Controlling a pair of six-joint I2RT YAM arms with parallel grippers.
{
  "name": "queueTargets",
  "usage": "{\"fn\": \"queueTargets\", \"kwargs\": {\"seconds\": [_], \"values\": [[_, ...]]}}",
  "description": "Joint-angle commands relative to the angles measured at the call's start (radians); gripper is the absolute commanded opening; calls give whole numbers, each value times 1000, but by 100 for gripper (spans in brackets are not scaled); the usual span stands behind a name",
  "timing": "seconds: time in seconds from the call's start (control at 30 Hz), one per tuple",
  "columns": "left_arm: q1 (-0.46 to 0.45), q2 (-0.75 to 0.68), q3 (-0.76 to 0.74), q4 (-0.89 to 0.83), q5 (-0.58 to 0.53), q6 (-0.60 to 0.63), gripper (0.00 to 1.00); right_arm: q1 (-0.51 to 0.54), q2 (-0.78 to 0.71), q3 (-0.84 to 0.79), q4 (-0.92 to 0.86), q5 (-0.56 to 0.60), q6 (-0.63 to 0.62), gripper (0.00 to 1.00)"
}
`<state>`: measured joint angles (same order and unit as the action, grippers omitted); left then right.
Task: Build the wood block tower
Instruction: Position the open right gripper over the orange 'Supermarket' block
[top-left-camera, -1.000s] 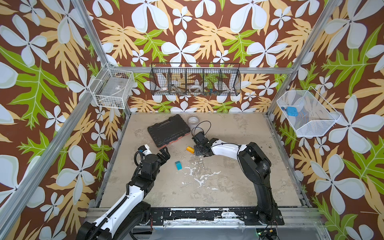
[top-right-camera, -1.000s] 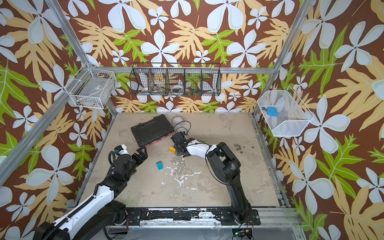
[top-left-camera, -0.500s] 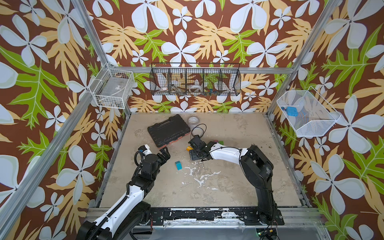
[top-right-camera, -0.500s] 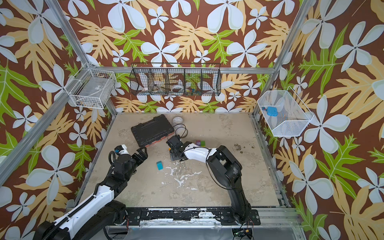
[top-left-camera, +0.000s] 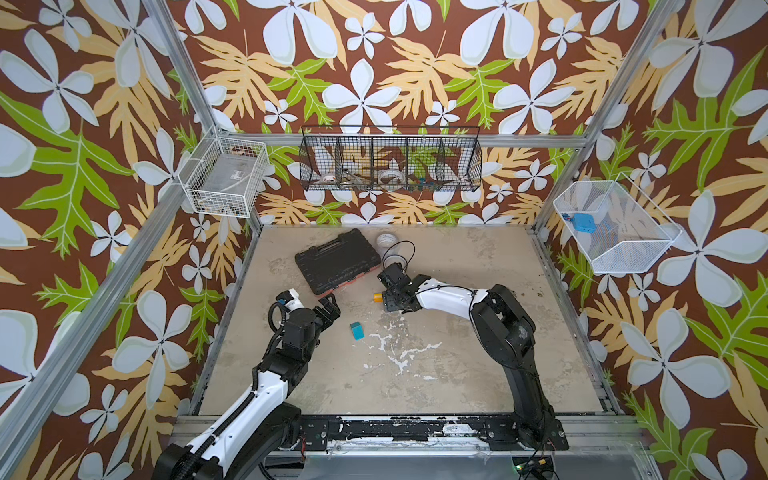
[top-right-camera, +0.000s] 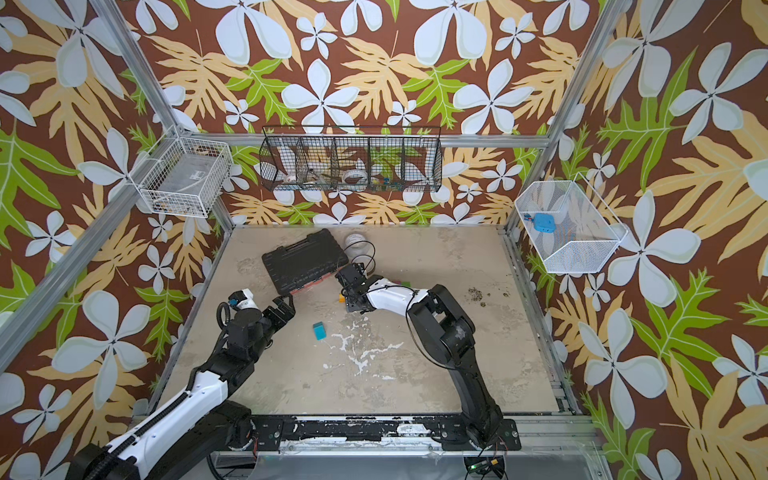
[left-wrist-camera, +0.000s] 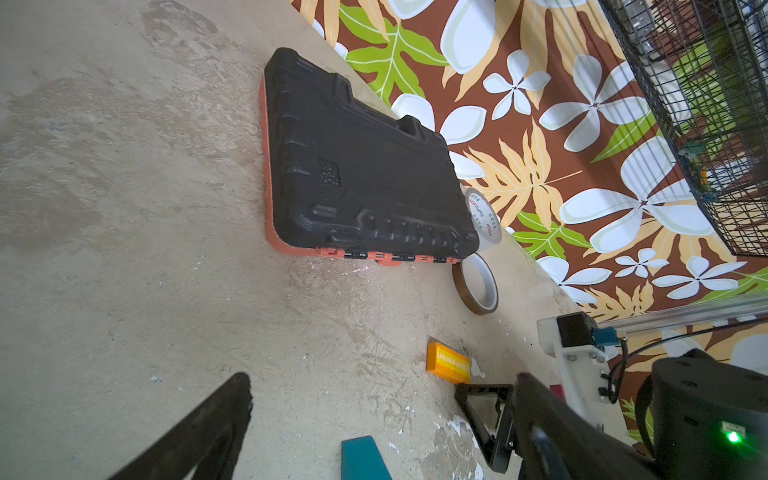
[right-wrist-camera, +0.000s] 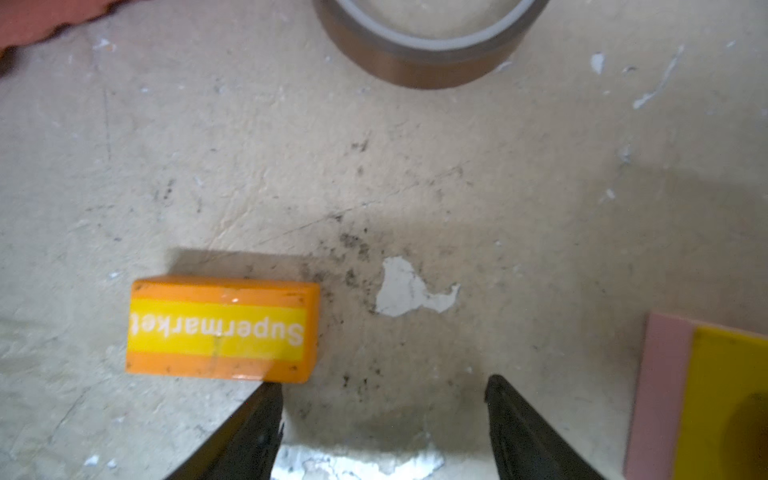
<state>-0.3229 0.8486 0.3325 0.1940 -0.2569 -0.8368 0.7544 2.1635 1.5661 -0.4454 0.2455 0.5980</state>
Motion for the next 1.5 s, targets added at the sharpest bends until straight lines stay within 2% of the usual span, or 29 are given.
{"fn": "queueTargets", "kwargs": {"seconds": [0.0,0.2,0.4,0.57,0.97,1.07,1.23,1.47], "values": [[0,-2,0,17,-3,-1,99,-7,7,20,-11,18,-9,78],[0,-2,3,9,-14,1,99,-6,-5,22,1,-20,-34,81],[0,6,7,8,-11,3,99,49,-59,-22,57,-15,-94,100],[1,4,6,6,-9,4,99,56,-28,16,24,29,-112,100],[0,-1,0,18,0,3,99,48,82,152,-43,41,-165,100],[1,-3,7,3,-15,5,99,32,97,165,-49,31,-160,97],[1,-2,3,10,-8,5,99,6,107,156,-41,-9,-155,83],[0,4,6,9,-9,4,99,5,110,152,-39,-5,-155,80]]}}
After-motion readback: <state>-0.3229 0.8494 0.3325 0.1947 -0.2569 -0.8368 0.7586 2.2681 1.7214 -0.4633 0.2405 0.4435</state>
